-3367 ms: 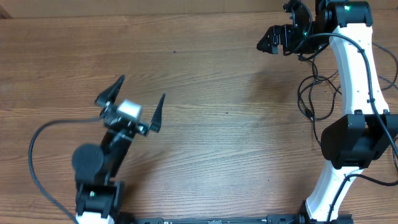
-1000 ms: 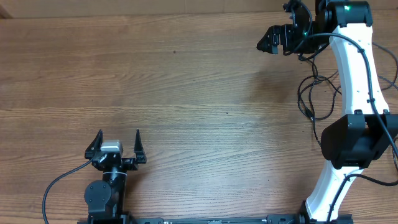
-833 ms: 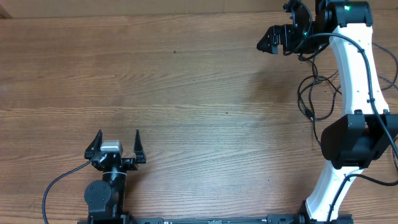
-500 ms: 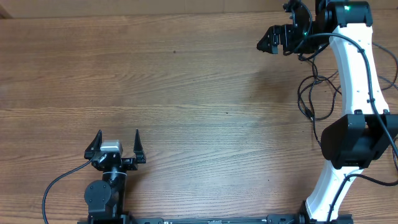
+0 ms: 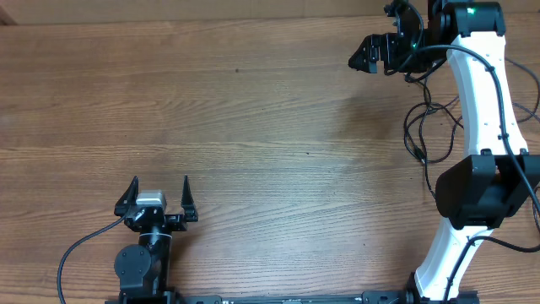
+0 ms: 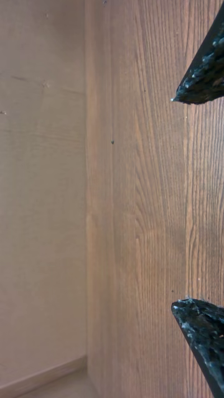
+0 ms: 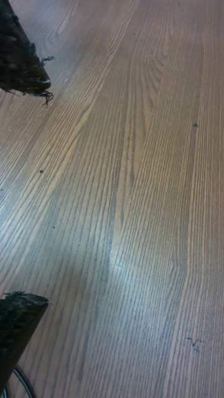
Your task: Untangle cables
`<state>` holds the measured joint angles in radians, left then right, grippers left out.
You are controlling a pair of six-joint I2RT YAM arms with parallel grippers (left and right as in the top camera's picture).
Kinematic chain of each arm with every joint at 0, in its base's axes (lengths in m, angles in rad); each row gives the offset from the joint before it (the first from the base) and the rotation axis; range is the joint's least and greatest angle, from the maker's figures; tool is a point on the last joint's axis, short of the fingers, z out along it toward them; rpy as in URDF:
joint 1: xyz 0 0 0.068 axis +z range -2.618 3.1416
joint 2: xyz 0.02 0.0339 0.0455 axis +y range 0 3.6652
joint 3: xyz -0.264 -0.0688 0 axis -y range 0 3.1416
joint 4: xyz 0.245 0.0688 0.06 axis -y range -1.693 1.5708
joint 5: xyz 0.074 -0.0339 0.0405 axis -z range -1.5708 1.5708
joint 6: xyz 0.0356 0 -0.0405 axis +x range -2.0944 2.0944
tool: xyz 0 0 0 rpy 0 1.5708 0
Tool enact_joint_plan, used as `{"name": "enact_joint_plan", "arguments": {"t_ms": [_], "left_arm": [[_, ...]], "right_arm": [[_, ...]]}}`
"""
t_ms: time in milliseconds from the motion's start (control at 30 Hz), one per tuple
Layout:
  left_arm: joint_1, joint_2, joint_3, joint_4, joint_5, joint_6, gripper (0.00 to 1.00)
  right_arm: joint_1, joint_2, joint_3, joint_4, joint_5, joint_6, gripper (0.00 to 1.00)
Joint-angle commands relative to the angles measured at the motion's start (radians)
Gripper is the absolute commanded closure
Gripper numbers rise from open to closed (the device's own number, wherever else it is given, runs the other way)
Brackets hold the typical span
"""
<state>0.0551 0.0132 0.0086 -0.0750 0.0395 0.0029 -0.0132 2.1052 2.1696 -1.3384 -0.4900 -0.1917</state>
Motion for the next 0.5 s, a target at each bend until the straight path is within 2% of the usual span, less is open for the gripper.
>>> {"name": "enact_joint_plan", "arguments": {"t_ms": [0, 467], "left_arm": [[0.010, -0.010, -0.004, -0.003, -0.013, 0.020, 0.00], [0.010, -0.010, -0.004, -0.003, -0.013, 0.020, 0.00]], "right_arm": [[-0.005, -0.002, -0.002, 0.003, 0.004, -0.007, 0.00], [0.003, -0.047, -0.002, 0.002, 0.011, -0.007, 0.00]]}}
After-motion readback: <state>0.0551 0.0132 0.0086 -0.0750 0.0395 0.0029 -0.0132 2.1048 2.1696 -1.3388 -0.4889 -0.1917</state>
